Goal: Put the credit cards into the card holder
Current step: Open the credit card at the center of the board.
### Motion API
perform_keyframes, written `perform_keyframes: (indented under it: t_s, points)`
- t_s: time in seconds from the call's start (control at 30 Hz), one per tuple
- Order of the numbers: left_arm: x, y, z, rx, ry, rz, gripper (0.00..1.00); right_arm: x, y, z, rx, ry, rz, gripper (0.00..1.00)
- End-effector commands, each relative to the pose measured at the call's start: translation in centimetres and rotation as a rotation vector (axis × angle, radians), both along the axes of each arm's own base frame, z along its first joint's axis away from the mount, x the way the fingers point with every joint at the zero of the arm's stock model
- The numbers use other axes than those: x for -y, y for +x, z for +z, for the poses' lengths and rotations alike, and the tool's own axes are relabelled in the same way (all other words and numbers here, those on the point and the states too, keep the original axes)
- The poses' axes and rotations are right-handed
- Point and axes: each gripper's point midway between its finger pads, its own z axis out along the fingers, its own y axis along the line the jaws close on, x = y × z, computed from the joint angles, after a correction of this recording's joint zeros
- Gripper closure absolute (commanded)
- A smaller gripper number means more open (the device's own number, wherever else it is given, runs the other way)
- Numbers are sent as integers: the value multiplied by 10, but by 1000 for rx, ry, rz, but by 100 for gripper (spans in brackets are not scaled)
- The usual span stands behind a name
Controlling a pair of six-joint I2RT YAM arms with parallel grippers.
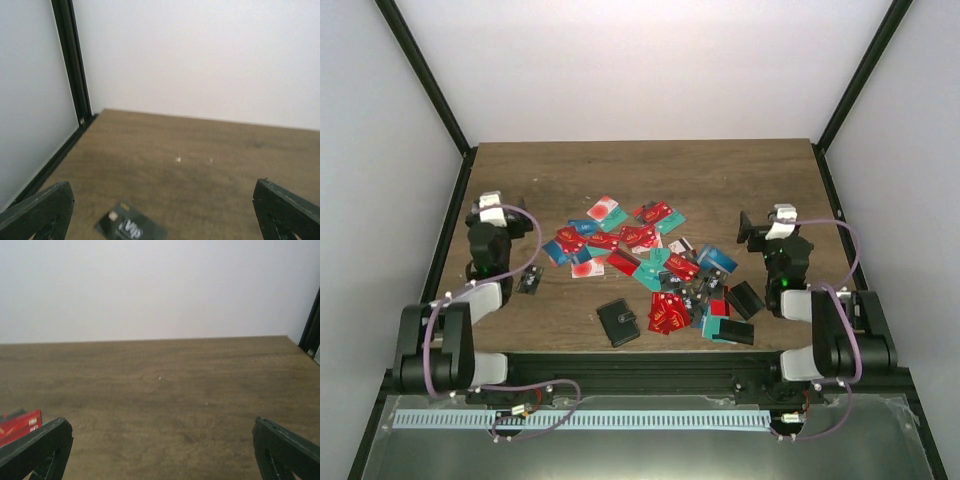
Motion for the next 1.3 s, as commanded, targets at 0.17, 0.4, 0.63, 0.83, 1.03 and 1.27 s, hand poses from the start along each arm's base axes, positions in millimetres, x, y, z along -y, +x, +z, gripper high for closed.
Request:
perform_keyframes:
  t_s: [0.17, 0.4, 0.63, 0.83, 1.03, 1.27]
  points:
    - [3, -9, 32, -197, -92, 7, 0, 14, 17, 65, -11, 84, -89, 0]
    - [16, -24, 54, -338, -187, -39, 0, 3, 19, 109, -76, 140, -34, 0]
    - [31, -51, 28, -552, -410, -19, 0, 6, -7, 122, -173, 506, -109, 0]
    - [62, -87, -1, -721, -525, -136, 0, -18, -35, 115, -243, 533, 16, 0]
    - [86, -133, -9, -812, -593, -189, 6, -69, -60, 87, -414, 676, 232, 0]
    - [116, -172, -20, -881, -687, -247, 15, -152, -90, 52, -660, 571, 422, 0]
